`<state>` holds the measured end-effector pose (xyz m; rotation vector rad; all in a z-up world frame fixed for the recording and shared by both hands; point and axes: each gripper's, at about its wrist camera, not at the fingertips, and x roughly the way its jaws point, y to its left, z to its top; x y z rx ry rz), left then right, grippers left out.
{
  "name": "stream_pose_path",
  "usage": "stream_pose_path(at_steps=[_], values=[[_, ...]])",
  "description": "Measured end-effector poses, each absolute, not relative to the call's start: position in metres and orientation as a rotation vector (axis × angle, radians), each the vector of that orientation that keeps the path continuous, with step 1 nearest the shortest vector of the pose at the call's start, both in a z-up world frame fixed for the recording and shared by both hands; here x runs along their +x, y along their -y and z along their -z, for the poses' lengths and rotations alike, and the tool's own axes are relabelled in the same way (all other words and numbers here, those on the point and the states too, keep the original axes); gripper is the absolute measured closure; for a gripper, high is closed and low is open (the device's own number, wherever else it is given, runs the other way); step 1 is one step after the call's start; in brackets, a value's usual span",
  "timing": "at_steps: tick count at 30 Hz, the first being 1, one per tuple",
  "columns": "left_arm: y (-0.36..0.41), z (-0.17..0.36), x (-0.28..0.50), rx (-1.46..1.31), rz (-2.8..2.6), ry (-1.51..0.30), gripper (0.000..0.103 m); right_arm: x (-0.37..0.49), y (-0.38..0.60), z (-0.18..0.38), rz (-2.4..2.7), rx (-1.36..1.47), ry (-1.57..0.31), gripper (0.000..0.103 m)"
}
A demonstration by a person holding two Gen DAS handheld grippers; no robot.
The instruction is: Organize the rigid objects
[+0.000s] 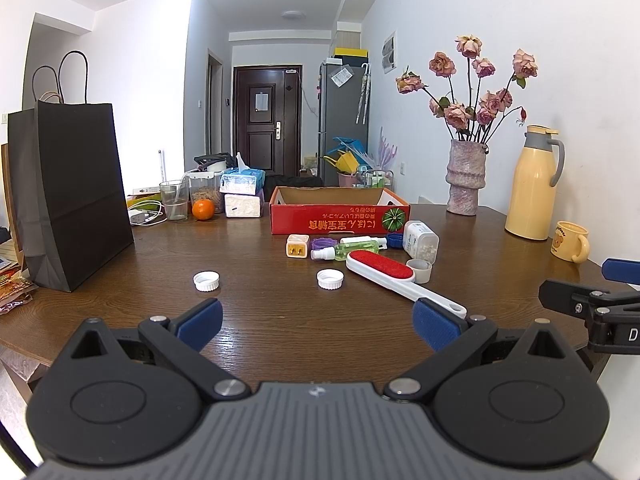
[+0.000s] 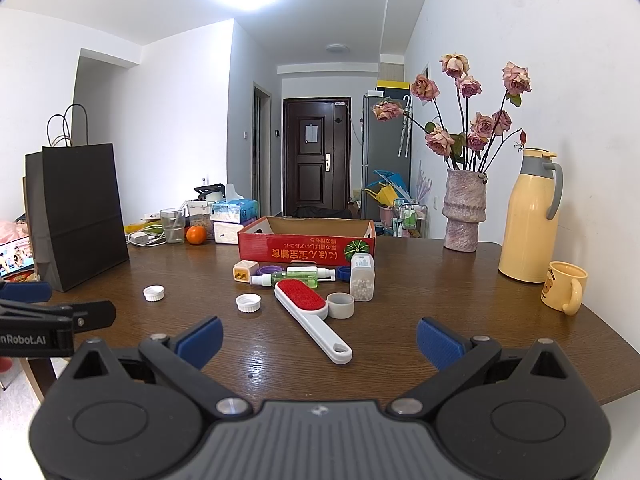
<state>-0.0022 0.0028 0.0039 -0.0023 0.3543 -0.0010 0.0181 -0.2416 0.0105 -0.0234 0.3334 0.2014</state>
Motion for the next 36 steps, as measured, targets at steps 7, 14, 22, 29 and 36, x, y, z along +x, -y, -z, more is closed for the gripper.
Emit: stream_pose_path(at_steps=[7, 14, 22, 29, 36], values=[[-0.003, -0.004, -0.002, -0.003, 0.002, -0.354, 0.000, 0.018, 0.242, -0.012, -0.203, -0.024, -0.335, 0.000], [0.001, -0.012, -0.001, -0.009, -0.004, -0.358, 0.000, 0.022, 0.245, -0.003, -0.200, -0.023, -0.345, 0.000], [-0.010, -0.003, 0.020, -0.035, -0.019, -0.395, 0.000, 0.044, 0.239, 0.001, -0.205, -0.030, -0.383, 0.000], [-0.026, 0.007, 0.053, -0.059, -0.048, -0.427, 0.000, 0.072, 0.228, 0.006, -0.209, -0.043, -0.417, 0.000], [-0.042, 0.015, 0.083, -0.071, -0.070, -0.453, 0.000, 0.103, 0.214, 0.012, -0.224, -0.058, -0.451, 0.000]])
